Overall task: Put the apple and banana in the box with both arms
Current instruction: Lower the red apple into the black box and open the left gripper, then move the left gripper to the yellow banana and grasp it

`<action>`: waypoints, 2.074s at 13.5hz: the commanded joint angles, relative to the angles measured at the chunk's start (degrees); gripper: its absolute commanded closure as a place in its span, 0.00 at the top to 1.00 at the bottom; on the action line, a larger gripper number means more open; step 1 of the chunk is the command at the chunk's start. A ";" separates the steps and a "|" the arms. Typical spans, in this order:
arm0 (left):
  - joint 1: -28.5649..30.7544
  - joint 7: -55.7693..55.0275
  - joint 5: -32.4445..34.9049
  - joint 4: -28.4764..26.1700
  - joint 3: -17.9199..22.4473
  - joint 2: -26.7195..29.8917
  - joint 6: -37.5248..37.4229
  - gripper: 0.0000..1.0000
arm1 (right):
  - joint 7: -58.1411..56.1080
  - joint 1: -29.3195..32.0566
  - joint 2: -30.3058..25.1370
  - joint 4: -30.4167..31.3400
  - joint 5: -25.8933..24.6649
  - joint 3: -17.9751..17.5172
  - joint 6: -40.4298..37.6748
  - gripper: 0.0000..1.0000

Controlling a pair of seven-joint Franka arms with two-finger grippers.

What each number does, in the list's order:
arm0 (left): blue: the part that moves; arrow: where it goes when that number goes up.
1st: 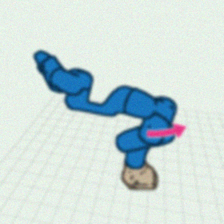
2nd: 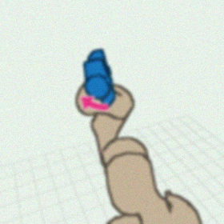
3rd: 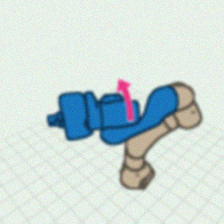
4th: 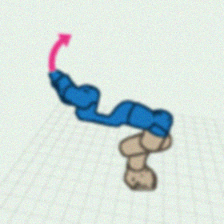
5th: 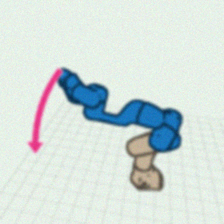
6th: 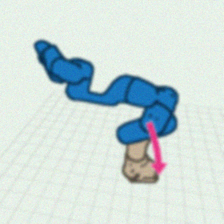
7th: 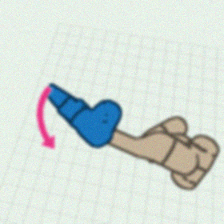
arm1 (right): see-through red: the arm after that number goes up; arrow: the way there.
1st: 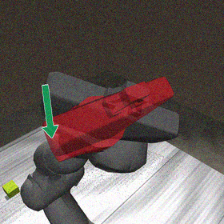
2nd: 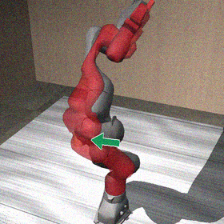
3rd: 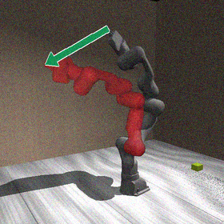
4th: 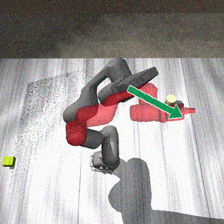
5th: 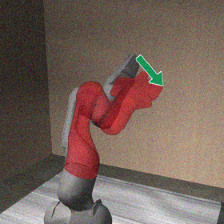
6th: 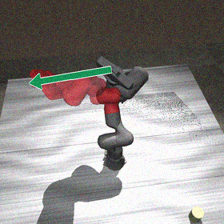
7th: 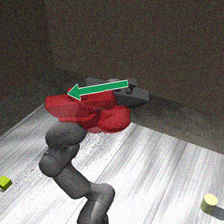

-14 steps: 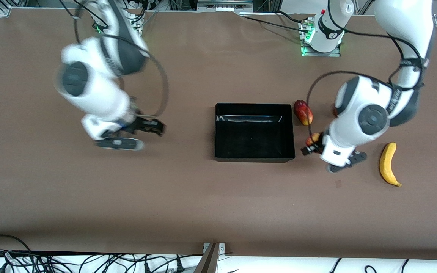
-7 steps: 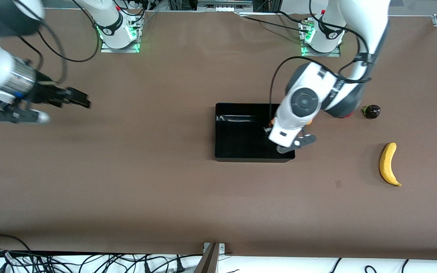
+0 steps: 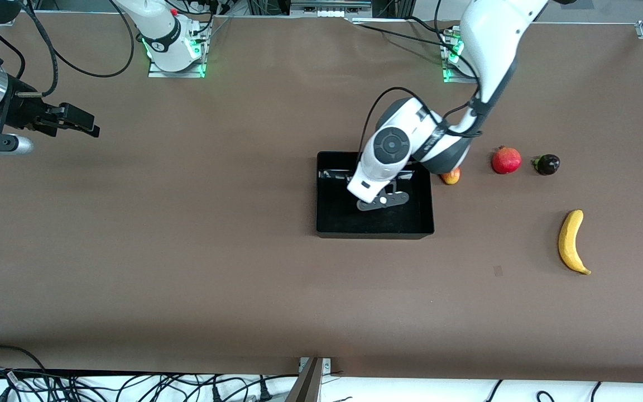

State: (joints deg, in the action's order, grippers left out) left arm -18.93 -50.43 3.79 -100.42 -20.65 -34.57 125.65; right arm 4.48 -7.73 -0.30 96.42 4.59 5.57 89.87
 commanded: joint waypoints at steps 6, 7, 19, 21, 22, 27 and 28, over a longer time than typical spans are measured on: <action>-2.07 -1.07 1.04 -2.85 -1.50 -4.27 8.72 0.00 | -2.81 1.14 -1.11 0.62 -2.74 -1.70 2.15 1.00; -2.16 -1.07 1.04 -2.85 -1.41 -5.15 10.04 0.00 | -2.29 0.96 -0.85 0.09 -3.09 -2.05 1.54 1.00; 6.08 0.30 0.78 0.57 -2.03 9.08 -20.14 1.00 | -2.11 1.13 0.56 -2.11 -3.80 -1.62 1.89 1.00; 12.22 10.65 0.87 3.90 -1.59 9.35 -25.52 1.00 | -2.19 1.14 0.56 -2.11 -3.80 -1.62 1.89 1.00; 15.65 16.62 1.30 4.70 -1.07 9.35 -26.67 1.00 | -2.19 1.05 0.56 -2.02 -3.89 -1.62 1.80 1.00; 29.11 40.74 14.89 9.62 0.70 4.79 -26.68 1.00 | -2.11 1.05 0.56 -2.11 -3.80 -1.62 1.98 1.00; 30.78 42.85 18.32 11.20 0.61 3.04 -26.33 1.00 | -2.11 1.05 0.56 -2.11 -3.71 -1.62 1.98 1.00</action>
State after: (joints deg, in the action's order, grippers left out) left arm 9.80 -11.49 16.42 -93.97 -18.81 -27.56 100.44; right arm 2.38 -7.22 -0.25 95.48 1.53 4.47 91.94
